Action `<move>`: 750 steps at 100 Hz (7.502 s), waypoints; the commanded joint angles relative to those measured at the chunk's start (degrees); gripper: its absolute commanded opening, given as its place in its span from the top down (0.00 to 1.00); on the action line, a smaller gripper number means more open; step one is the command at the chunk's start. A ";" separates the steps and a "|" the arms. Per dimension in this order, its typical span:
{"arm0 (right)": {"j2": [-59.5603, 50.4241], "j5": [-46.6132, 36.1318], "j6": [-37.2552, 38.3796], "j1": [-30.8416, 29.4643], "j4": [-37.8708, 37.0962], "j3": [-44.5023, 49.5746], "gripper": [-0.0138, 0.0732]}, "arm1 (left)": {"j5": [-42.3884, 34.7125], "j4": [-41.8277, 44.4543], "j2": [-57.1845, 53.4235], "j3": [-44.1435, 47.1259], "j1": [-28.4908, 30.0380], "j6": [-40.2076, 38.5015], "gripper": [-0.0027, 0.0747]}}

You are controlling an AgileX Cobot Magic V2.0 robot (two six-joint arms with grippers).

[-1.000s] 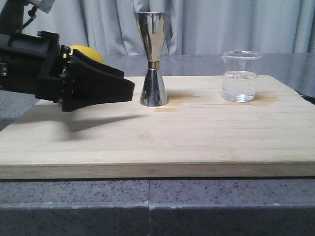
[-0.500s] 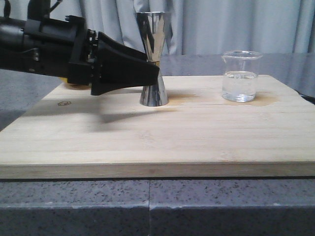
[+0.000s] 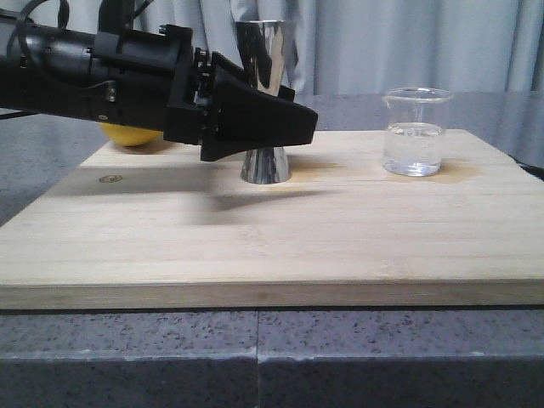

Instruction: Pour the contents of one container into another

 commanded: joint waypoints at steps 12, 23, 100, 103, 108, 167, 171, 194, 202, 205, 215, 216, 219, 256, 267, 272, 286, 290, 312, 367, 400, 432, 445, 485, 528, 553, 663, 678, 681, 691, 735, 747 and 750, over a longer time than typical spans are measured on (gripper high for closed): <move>0.57 -4.61 -0.41 -0.24 -0.30 -1.94 0.22 | 6.39 -4.51 -2.08 -1.62 -0.38 -0.81 0.23; 0.57 -4.61 -0.41 -0.24 -0.30 -1.94 0.22 | 5.97 -4.51 -2.08 -1.62 -0.38 -0.81 0.24; 0.57 -4.61 -0.41 -0.24 -0.30 -1.94 0.22 | 5.50 -4.51 -2.08 -1.62 -0.38 -0.81 0.66; 0.57 -4.61 -0.41 -0.24 -0.30 -1.94 0.22 | 5.50 -4.51 -2.08 -1.62 -0.38 -0.81 0.67; 0.57 -4.61 -0.41 -0.24 -0.30 -1.94 0.22 | 5.50 -4.51 -2.08 -1.62 -0.38 -0.81 0.69; 0.57 -4.61 -0.41 -0.24 -0.30 -1.94 0.22 | 6.22 -4.51 -2.08 -1.62 -0.38 -0.81 0.82; 0.57 -4.61 -0.41 -0.24 -0.30 -1.94 0.22 | 6.22 -4.51 -2.08 -1.64 -0.38 -0.81 0.82; 0.57 -4.61 -0.41 -0.24 -0.30 -1.94 0.22 | 6.35 -4.51 -2.08 -1.64 -0.38 -0.81 0.89; 0.57 -4.61 -0.41 -0.24 -0.30 -1.94 0.22 | 6.35 -4.51 -2.08 -1.64 -0.38 -0.81 0.90; 0.57 -4.61 -0.41 -0.24 -0.30 -1.94 0.22 | 6.35 -4.51 -2.08 -1.64 -0.38 -0.81 0.90; 0.94 -4.61 -1.01 -0.14 0.70 -1.94 0.22 | 6.69 -4.51 -2.08 -1.64 -0.38 -1.31 0.91; 0.92 -4.61 -1.23 -0.13 0.84 -1.94 0.22 | 6.69 -4.51 -2.08 -1.64 -0.38 -1.31 0.91; 1.17 -4.50 -2.57 0.15 1.42 -1.94 0.22 | 6.69 -4.51 -2.08 -1.74 -0.38 -1.87 0.91; 7.49 -4.84 -7.91 8.02 6.75 -1.94 0.22 | 6.69 -4.51 -2.08 -1.88 -0.38 -4.23 0.91; 8.87 -5.17 -7.91 11.23 6.75 -1.94 0.22 | 6.59 -4.51 -2.08 -1.88 -0.38 -4.23 0.91; 9.46 -5.44 -7.91 12.61 6.86 -1.94 0.22 | 6.58 -4.51 -2.08 -1.88 -0.38 -4.23 0.91; 10.26 -8.02 -7.91 15.69 7.64 -1.94 0.22 | 6.58 -4.51 -2.08 -1.88 -0.38 -4.23 0.91; 10.26 -8.55 -7.91 16.18 7.79 -1.94 0.22 | 6.58 -4.51 -2.08 -1.88 -0.38 -4.23 0.91; 10.75 -11.81 -8.04 17.95 8.00 -1.94 0.22 | 6.45 -4.51 -2.08 -1.88 -0.38 -4.23 0.91; 10.75 -41.27 -7.87 27.17 8.62 11.12 0.22 | 6.18 -4.51 -2.08 -1.88 -0.38 -4.23 0.91; 18.43 -60.03 -5.47 29.38 7.75 17.30 0.22 | 6.18 -4.51 -2.08 -1.88 -0.38 -4.23 0.91; 32.47 -74.21 0.25 29.38 0.93 17.30 0.22 | 6.09 -4.51 -2.08 -1.88 -0.38 -4.23 0.91; 36.81 -78.50 1.11 29.38 0.40 17.30 0.22 | 6.09 -4.51 -2.08 -1.88 -0.38 -4.23 0.91; 47.32 -87.54 2.14 29.38 0.29 16.62 0.22 | 6.09 -4.51 -2.08 -1.88 -0.38 -4.23 0.91; 51.74 -87.75 2.14 29.38 0.29 14.17 0.26 | 6.09 -4.51 -2.08 -1.88 -0.38 -4.23 0.91; 51.74 -87.65 2.14 29.38 0.29 14.17 0.47 | 6.09 -4.51 -2.08 -1.88 -0.38 -4.23 0.91; 40.76 -43.97 1.15 28.91 -18.09 -11.15 0.52 | 6.09 -4.51 -2.08 -1.88 -0.38 -4.23 0.91; 40.76 -35.38 1.15 32.34 -20.96 -16.51 0.52 | 6.09 -4.51 -2.08 -1.88 -0.38 -4.23 0.91; 40.76 -33.87 1.15 33.03 -21.21 -17.37 0.52 | 6.09 -4.51 -2.08 -1.88 -0.38 -4.23 0.91; 40.76 -29.59 1.15 35.16 -22.21 -19.74 0.52 | 6.09 -4.51 -2.08 -1.88 -0.38 -4.23 0.91; 40.76 -19.60 -5.85 42.00 -22.92 -23.01 0.52 | 6.09 -4.51 -2.08 -1.88 -0.38 -4.23 0.91; 40.76 -19.73 -6.39 42.77 -24.30 -23.09 0.52 | 6.09 -4.51 -2.08 -1.88 -0.38 -4.23 0.91; 40.76 -19.83 -6.39 42.92 -25.03 -23.09 0.52 | 6.09 -4.51 -2.08 -1.88 -0.38 -4.23 0.91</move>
